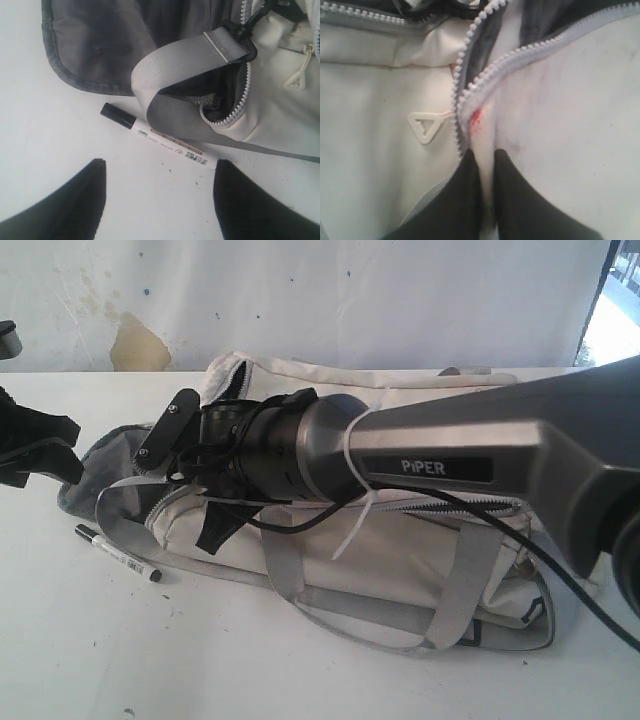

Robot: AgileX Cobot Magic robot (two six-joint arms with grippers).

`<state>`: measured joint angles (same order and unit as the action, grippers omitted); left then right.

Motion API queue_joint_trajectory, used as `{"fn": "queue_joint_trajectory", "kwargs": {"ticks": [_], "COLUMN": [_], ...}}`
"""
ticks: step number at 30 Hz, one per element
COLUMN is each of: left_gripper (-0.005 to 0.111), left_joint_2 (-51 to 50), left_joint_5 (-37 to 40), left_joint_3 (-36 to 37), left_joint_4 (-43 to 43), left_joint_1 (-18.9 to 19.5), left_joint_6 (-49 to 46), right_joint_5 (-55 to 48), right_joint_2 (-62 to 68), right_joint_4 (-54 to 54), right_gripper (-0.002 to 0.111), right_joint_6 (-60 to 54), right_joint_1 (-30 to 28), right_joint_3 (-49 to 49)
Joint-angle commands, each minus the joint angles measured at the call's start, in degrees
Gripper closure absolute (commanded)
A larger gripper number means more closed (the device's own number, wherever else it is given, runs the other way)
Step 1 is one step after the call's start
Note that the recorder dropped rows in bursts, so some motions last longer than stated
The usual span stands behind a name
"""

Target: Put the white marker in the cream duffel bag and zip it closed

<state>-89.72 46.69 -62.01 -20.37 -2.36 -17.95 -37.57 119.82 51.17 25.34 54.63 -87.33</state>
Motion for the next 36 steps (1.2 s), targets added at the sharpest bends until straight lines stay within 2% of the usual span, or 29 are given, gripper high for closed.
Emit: {"fn": "queue_joint_trajectory", "kwargs": {"ticks": [1,10,16,23,31,36], "left_gripper": [0.04,0.04,0.04,0.04,0.04,0.04], "left_joint_2": [0.74,0.74,0.08,0.15,0.06,0.06], "left_joint_5": [-0.21,1.03,2.87,-4.72,-5.8,-5.68], "left_joint_3": [0.32,0.32,0.61,5.85,7.37,7.37], "left_joint_4": [-0.55,-0.55,0.39,0.39,0.14,-3.76], "left_joint_1": [0.09,0.09,0.09,0.09,0.09,0.09], "left_joint_6": [0.38,0.97,9.4,13.93,17.95,19.43], "right_joint_5": [-0.81,-1.4,-3.72,-4.37,-4.31,-0.79], "right_joint_2": [-2.42,-7.41,-10.04,-13.76,-15.02,-15.02], "right_joint_4": [-2.74,-8.76,-13.92,-23.86,-25.7,-25.83], "right_gripper": [0.108,0.108,0.108,0.108,0.108,0.108], "right_joint_6": [0.44,0.69,3.46,2.75,2.11,-1.63], "right_joint_1": [0.29,-2.74,-8.38,-15.5,-22.44,-25.92], "right_joint_3": [-0.23,-0.23,-0.23,-0.23,-0.23,-0.23]}}
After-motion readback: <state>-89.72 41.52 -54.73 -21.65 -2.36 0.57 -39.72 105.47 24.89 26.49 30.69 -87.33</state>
